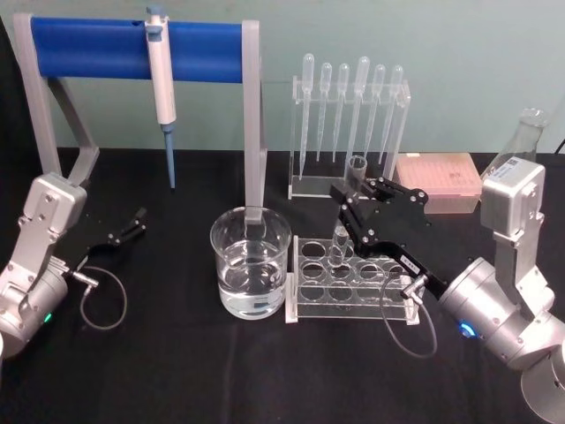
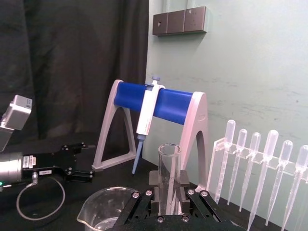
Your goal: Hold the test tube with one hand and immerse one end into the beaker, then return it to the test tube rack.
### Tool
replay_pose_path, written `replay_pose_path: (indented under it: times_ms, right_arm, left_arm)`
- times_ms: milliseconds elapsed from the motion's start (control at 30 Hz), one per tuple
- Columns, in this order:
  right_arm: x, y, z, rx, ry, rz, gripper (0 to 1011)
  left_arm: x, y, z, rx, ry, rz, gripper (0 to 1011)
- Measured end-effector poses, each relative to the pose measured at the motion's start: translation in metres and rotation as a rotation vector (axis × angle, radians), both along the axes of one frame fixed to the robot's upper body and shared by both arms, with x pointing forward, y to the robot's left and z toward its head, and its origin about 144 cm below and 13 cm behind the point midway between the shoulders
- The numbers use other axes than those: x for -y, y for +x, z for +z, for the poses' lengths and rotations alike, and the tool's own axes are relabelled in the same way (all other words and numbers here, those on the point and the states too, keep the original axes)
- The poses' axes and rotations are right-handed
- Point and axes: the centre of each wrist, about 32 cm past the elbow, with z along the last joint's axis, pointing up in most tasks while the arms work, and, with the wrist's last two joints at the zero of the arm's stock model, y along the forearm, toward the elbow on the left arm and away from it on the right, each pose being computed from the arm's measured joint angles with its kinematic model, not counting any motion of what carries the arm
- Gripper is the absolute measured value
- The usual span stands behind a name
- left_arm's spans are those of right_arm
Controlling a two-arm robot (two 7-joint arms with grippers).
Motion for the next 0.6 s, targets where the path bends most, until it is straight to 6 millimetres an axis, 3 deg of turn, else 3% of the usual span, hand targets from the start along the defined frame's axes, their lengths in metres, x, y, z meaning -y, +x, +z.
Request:
replay_pose_path:
  times_ms: [600]
  right_arm:
    - [-0.003, -0.018, 0.008, -0.009, -0.01, -0.019, 228]
  left_arm:
    - [0.0, 0.0, 0.0, 0.0, 0.0, 0.0, 1000]
